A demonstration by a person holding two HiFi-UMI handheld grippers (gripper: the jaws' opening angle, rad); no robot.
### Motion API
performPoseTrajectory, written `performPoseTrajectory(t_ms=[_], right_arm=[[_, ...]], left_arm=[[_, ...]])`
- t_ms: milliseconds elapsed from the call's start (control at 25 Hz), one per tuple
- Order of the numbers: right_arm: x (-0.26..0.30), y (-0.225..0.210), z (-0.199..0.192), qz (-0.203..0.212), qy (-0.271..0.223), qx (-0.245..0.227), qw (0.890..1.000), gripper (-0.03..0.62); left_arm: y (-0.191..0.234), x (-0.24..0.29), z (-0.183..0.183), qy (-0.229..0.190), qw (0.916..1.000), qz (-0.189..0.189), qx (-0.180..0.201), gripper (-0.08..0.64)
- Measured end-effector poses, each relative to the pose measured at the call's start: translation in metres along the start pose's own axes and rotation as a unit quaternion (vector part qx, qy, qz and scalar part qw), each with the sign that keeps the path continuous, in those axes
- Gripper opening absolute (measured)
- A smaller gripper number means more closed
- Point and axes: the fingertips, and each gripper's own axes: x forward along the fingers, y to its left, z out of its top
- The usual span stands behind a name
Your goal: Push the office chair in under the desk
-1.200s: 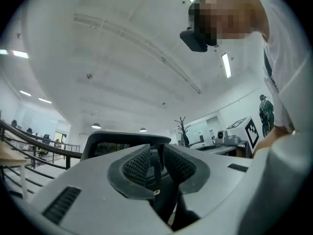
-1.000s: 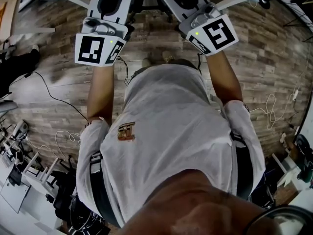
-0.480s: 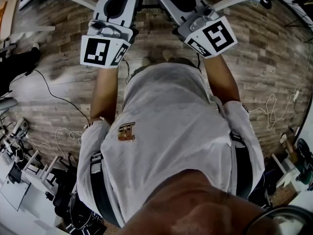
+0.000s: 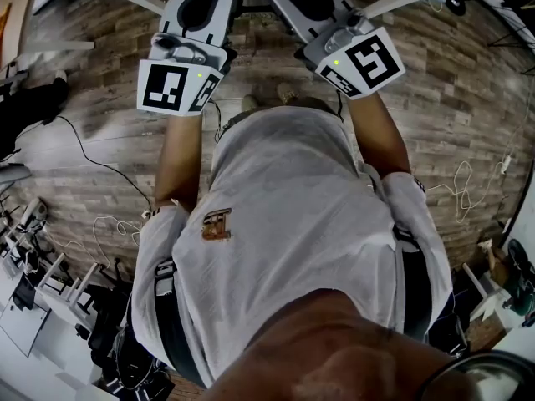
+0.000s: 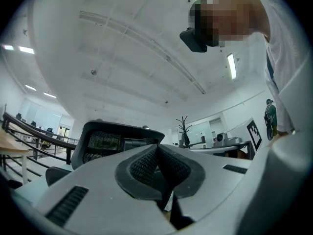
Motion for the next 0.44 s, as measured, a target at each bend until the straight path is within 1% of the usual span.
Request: performPoseTrajectory(t_ms=[440], right_arm=[[0.0062,-0.0011,-0.0039,0.004,0.006,-0.001,1.0,0.035]], left_arm=[[0.0061,-0.0001,-0.0051,0.004,1.0,0.002,-0.005,0.02]])
